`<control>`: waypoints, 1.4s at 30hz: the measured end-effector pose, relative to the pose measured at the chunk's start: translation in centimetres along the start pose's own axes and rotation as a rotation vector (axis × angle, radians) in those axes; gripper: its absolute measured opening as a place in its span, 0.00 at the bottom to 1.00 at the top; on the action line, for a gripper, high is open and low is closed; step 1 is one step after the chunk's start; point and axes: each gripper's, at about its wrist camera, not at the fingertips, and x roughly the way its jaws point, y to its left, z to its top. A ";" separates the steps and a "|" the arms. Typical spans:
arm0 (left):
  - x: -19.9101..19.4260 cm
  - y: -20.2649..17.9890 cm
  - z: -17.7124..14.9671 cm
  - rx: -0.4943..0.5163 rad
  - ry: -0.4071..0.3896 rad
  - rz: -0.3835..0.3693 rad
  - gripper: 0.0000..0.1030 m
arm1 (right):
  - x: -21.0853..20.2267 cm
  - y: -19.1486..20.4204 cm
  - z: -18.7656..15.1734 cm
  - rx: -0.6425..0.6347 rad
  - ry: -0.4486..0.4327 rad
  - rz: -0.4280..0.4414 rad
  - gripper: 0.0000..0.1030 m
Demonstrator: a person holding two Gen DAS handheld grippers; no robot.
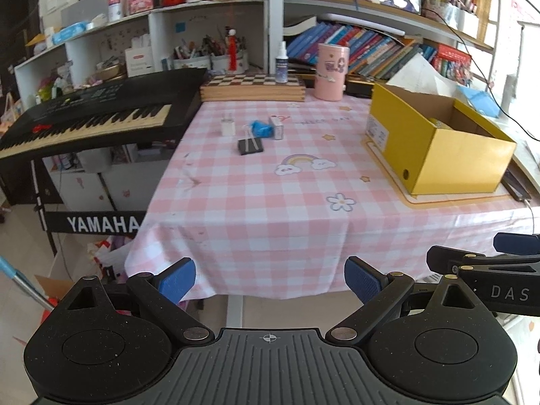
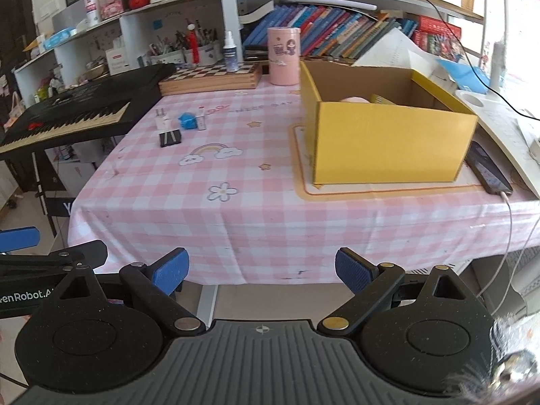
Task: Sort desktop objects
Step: 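Withdraw both open tools from the box back toward the table, then move the left tool to the black binder clip while the right tool approaches the white eraser box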
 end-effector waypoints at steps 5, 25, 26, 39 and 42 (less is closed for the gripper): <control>-0.2 1.1 0.1 -0.020 -0.012 0.016 0.94 | 0.4 1.4 0.6 -0.030 -0.002 0.021 0.91; 1.7 3.4 1.7 -0.069 -0.035 0.058 0.94 | 4.0 4.2 3.6 -0.110 -0.004 0.111 0.61; 2.0 3.4 1.9 -0.068 -0.035 0.062 0.94 | 4.4 4.3 3.9 -0.113 -0.005 0.114 0.61; 9.3 2.9 6.5 -0.055 -0.016 0.075 0.91 | 11.5 3.4 10.0 -0.134 -0.009 0.135 0.52; 11.6 2.6 7.8 -0.056 -0.004 0.082 0.89 | 13.3 2.9 11.7 -0.127 -0.011 0.134 0.50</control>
